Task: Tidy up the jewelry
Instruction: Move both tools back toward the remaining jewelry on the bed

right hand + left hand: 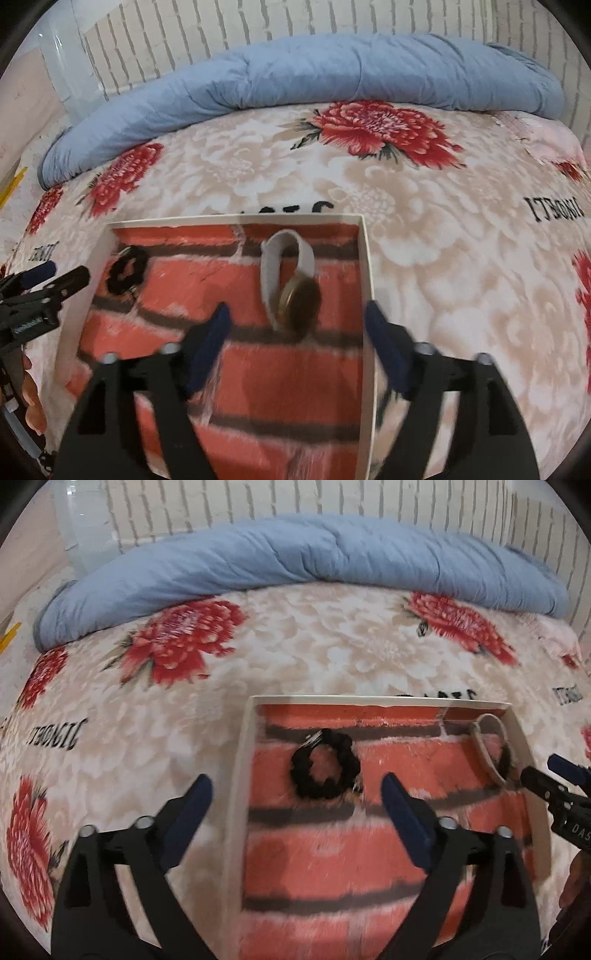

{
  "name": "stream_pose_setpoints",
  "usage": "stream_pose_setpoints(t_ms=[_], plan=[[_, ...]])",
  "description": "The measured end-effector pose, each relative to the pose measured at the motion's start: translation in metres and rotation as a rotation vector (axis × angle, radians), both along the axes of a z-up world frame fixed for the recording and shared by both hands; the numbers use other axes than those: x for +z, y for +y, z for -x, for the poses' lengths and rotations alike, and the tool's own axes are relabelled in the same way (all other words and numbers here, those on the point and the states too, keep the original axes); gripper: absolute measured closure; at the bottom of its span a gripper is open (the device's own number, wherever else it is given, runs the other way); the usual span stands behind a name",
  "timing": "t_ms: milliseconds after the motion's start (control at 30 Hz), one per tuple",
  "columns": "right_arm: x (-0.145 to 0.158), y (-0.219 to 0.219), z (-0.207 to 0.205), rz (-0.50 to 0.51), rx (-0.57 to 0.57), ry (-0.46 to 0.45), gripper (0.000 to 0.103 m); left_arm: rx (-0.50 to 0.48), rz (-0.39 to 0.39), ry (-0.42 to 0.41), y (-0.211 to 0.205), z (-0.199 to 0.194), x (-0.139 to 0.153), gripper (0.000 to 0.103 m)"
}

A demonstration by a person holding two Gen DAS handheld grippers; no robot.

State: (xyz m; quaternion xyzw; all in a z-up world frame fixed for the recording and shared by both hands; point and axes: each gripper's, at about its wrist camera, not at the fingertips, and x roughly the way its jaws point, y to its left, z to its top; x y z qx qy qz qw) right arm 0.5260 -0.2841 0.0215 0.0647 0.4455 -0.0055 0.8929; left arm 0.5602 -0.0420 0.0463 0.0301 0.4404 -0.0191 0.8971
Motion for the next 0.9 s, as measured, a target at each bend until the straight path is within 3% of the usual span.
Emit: stream_pose_setpoints(t_ms=[133, 267, 533, 633, 900], plan=[[0.01, 0.003, 0.04, 0.037, -0.002, -0.02, 0.024, 0.0, 0.012, -0.026, 0.018, 0.039, 0.014, 0.005], [0.02, -0.001, 0.083, 0.005, -0.023, -0.052, 0.017, -0.007, 0.005, -0.021, 0.036, 0.082, 0.021, 0.005], [0.024, -0.003, 0.174, -0.017, -0.065, -0.078, 0.017, -0.003, 0.038, -0.058, 0.07, 0.171, 0.035, 0.005], [0.025, -0.003, 0.201, -0.013, -0.07, -0.088, 0.017, -0.01, 0.001, -0.09, 0.077, 0.202, 0.04, 0.005], [0.02, 0.006, 0.27, 0.027, -0.078, -0.12, 0.017, -0.021, -0.003, -0.13, 0.099, 0.269, 0.036, 0.005]])
